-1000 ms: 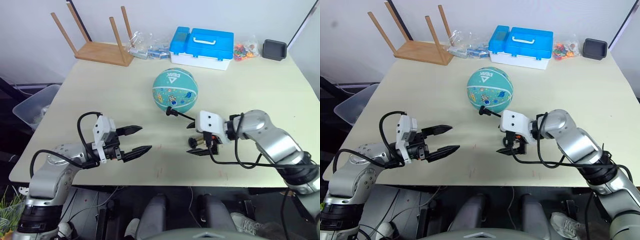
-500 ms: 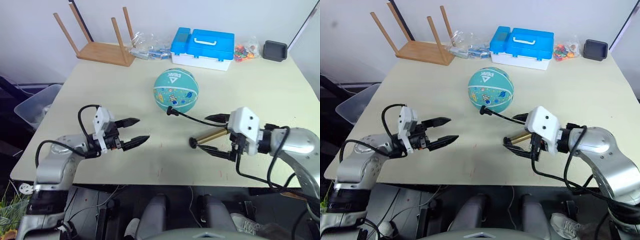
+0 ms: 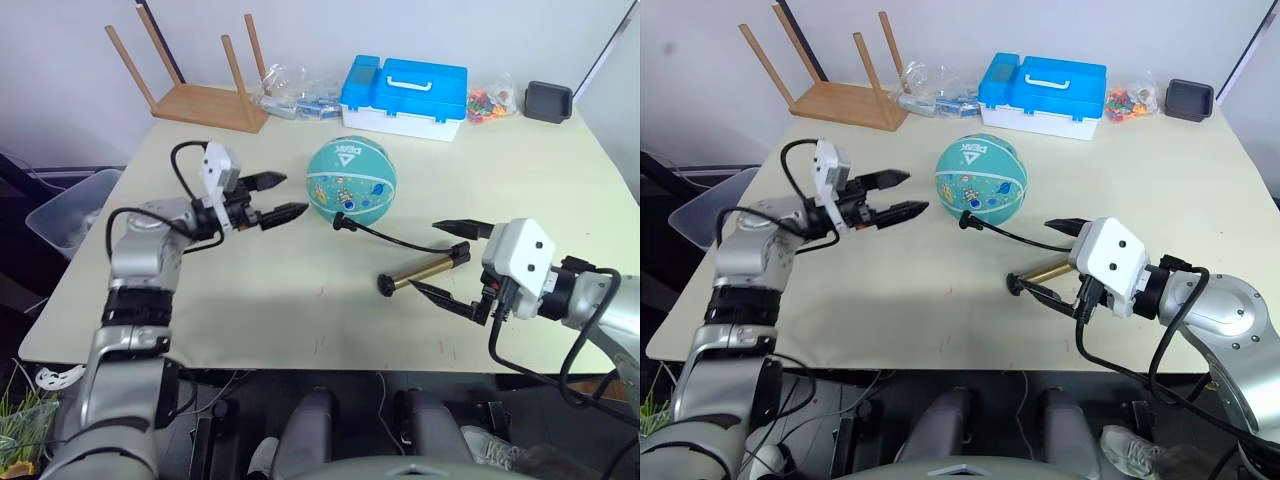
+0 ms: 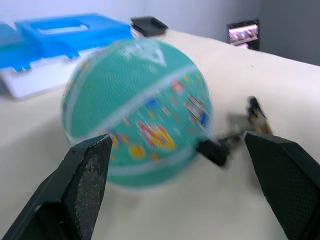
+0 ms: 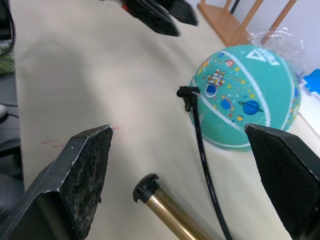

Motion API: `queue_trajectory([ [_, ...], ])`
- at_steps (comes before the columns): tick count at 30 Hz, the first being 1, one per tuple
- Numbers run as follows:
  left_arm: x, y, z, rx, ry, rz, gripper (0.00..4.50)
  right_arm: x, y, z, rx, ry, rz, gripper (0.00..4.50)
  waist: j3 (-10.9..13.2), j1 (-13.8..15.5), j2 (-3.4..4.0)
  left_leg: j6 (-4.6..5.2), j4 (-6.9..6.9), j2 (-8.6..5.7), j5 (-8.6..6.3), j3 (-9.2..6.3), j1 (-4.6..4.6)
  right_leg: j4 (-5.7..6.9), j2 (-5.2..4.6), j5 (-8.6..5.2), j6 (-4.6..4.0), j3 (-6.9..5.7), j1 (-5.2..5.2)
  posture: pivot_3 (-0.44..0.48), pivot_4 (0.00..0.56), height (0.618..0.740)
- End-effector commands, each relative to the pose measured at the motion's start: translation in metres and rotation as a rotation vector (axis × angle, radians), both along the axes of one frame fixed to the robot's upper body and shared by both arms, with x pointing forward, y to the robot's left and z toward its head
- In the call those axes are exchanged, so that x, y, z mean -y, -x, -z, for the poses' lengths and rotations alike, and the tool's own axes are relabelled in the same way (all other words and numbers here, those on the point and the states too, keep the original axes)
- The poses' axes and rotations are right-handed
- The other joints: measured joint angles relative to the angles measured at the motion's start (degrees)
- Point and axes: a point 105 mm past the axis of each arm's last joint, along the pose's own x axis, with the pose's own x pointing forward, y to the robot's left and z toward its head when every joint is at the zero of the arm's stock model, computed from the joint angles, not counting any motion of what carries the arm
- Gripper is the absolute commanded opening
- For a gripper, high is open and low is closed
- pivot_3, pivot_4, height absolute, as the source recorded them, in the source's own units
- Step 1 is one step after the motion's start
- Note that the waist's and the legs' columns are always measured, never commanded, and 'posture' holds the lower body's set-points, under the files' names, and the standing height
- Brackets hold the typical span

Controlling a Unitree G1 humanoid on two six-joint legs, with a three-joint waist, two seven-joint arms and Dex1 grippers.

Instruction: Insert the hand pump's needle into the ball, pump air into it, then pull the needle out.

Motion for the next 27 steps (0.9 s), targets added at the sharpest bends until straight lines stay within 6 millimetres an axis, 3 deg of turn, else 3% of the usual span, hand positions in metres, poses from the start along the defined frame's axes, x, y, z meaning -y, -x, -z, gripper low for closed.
queue_trajectory([
  [1, 0.008, -0.015, -0.018, 0.051, 0.023, -0.027, 4.44, -0.004, 0.008, -0.012, 0.072, -0.016, -0.018, 4.4, 0.02, -0.01, -0.03, 0.0, 0.04, 0.0, 0.0, 0.0, -0.01, 0.0, 0.0, 0.0, 0.01, 0.01, 0.0, 0.0, 0.15, 0.74],
  [8, 0.028, -0.041, -0.031, 0.084, 0.039, -0.076, 4.44, -0.005, 0.011, -0.014, 0.076, -0.051, 0.001, 4.4, 0.06, 0.0, -0.11, 0.01, 0.13, -0.01, 0.0, -0.01, -0.04, 0.07, 0.0, 0.01, 0.02, 0.0, 0.0, 0.0, 0.15, 0.74],
  [13, 0.045, -0.055, -0.016, 0.089, -0.044, -0.116, 4.44, -0.013, 0.005, -0.011, 0.066, -0.073, 0.005, 4.4, 0.06, -0.07, -0.14, 0.01, 0.15, -0.03, -0.01, -0.01, -0.04, 0.11, 0.0, 0.01, 0.02, 0.01, 0.0, 0.0, 0.15, 0.74],
  [19, 0.059, -0.059, -0.002, 0.064, -0.068, -0.133, 4.44, -0.041, -0.019, 0.008, 0.098, 0.0, -0.023, 4.4, 0.02, 0.07, -0.21, 0.01, 0.21, -0.05, 0.0, -0.02, 0.01, 0.29, -0.01, 0.0, 0.02, 0.01, 0.0, 0.0, 0.15, 0.74],
  [27, 0.066, -0.057, -0.002, 0.024, -0.05, -0.134, 4.44, -0.09, -0.086, 0.025, 0.381, 0.194, -0.021, 4.4, -0.01, -0.08, -0.29, -0.23, 0.28, -0.12, 0.13, -0.03, 0.0, 0.38, -0.04, -0.01, 0.04, 0.01, -0.02, 0.0, 0.15, 0.74],
])
